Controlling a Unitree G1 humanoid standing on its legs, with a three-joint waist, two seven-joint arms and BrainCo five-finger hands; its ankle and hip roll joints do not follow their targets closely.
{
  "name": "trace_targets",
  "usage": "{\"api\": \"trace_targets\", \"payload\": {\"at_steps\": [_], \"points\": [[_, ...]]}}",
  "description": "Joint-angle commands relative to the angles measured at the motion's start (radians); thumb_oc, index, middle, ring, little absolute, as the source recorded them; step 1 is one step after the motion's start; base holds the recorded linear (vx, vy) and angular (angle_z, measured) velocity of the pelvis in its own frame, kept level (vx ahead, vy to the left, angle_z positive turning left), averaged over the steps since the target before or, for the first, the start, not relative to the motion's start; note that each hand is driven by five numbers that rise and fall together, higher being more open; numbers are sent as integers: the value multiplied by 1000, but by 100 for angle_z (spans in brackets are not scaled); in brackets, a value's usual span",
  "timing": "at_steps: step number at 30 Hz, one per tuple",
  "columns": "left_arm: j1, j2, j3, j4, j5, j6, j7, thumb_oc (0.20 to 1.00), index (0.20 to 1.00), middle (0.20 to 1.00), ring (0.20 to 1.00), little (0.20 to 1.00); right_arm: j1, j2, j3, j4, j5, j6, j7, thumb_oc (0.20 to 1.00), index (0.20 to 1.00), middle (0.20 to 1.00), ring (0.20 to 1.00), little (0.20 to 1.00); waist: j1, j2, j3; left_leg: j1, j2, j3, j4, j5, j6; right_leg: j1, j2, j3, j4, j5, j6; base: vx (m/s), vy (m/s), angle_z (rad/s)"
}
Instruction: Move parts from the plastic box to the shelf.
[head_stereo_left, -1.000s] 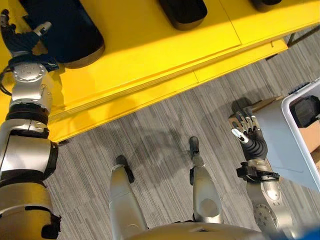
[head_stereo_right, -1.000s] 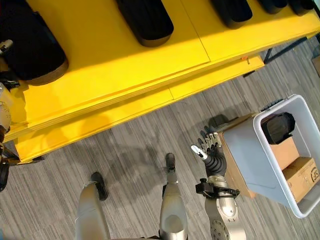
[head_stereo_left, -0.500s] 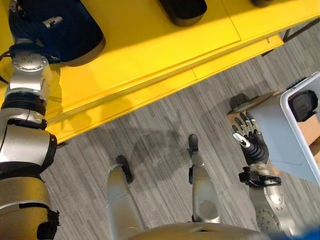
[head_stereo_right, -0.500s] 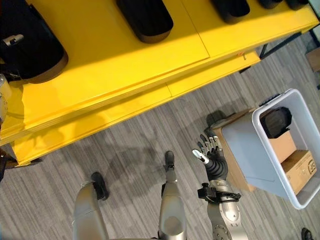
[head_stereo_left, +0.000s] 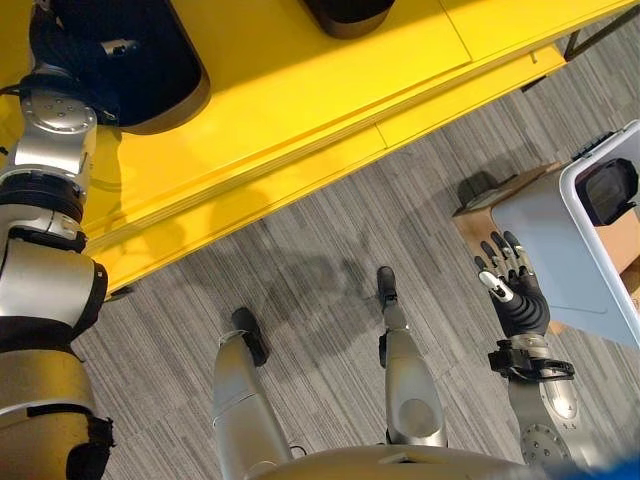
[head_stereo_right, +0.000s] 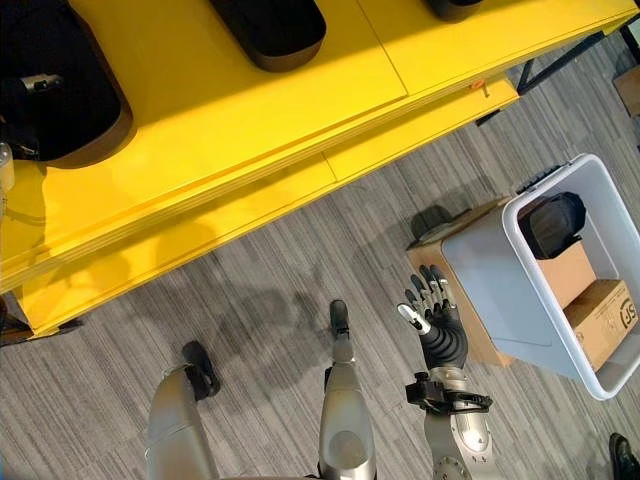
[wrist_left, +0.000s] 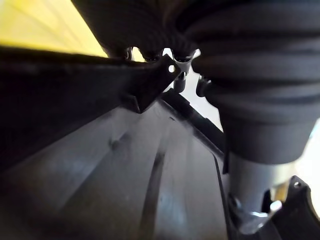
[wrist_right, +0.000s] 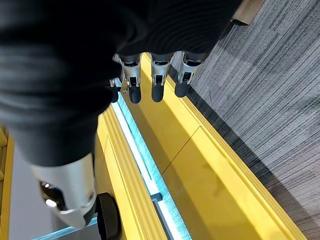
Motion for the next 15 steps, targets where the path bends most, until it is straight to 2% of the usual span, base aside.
{"api": "trace_targets", "payload": {"at_steps": [1, 8, 13, 15], "points": [[-101, 56, -10, -24, 35, -37, -32, 1000, 1000, 1000, 1000, 1000, -43, -87, -119, -53, 20, -71, 16, 1000, 1000, 1000, 1000, 1000, -10, 52, 58, 145, -39, 106, -130, -38, 6, 123, -62, -2, -30, 69, 98, 0, 0, 0], [-86, 55, 0, -29, 33, -45, -36, 1000, 1000, 1000, 1000, 1000, -40, -91, -124, -52, 16, -75, 18, 1000, 1000, 1000, 1000, 1000, -13, 59, 57, 141, -34, 112, -118, -44, 8, 114, -63, 2, -33, 66, 98, 4, -6, -7], [-59, 23, 78, -17, -81, -58, -24, 1000, 1000, 1000, 1000, 1000, -33, -88, -126, -50, 7, -75, 13, 1000, 1000, 1000, 1000, 1000, -8, 65, 51, 139, -39, 105, -121, -44, 8, 121, -63, -5, -37, 59, 98, 5, -19, 1], [-39, 5, 132, -25, -168, -71, -17, 1000, 1000, 1000, 1000, 1000, -31, -85, -129, -52, -4, -76, 3, 1000, 1000, 1000, 1000, 1000, -3, 66, 47, 141, -41, 98, -126, -41, 6, 130, -63, -12, -38, 51, 98, 9, -44, 0]]}}
